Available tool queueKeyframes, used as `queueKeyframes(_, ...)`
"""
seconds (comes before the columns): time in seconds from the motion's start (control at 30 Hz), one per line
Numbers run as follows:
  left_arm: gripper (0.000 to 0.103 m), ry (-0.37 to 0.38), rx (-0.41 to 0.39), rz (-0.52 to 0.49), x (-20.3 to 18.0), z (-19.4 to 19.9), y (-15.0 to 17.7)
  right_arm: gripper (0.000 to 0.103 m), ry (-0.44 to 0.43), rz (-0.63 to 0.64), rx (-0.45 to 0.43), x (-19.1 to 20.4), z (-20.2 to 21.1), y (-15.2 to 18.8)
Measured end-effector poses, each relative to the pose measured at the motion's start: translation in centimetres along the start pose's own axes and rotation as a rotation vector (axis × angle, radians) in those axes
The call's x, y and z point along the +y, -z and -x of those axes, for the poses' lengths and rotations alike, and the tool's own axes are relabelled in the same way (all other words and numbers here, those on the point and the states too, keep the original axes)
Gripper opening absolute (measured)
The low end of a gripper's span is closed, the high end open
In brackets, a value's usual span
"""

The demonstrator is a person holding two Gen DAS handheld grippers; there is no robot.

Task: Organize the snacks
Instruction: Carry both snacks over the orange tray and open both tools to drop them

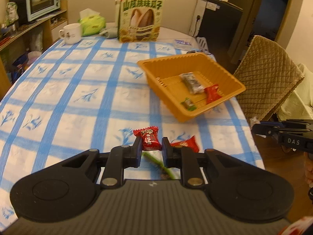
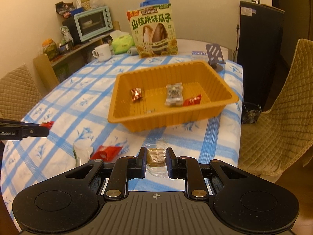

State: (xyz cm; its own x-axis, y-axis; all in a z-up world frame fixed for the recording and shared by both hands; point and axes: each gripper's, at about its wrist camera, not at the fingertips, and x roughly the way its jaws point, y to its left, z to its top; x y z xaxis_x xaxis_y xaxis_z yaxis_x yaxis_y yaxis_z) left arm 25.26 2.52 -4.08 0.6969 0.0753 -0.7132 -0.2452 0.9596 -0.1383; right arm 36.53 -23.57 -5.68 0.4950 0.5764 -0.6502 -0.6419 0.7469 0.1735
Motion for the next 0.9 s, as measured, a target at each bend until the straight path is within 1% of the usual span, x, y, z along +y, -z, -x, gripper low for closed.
queueKeyframes(0.27,0.018,0.032,-0.034,-0.037,-3.3,-2.4,-3.5,0.021,-0.026,0.002,-0.033,-2.2,-0.7,-2.7)
queueKeyframes(0.57,0.018,0.033,-0.067,-0.060,-6.1,-6.5,-8.2,0.021,-0.046,0.029,-0.060,-4.9,-3.2,-6.3)
queueKeyframes(0.7,0.018,0.035,-0.065,-0.067,-7.0,-8.5,-9.8,0.021,-0.052,0.038,-0.074,-6.0,-4.5,-8.0)
queueKeyframes(0.9,0.018,0.011,-0.045,-0.082,-8.1,-11.6,-11.5,0.021,-0.050,0.043,-0.079,-7.8,-6.9,-10.4)
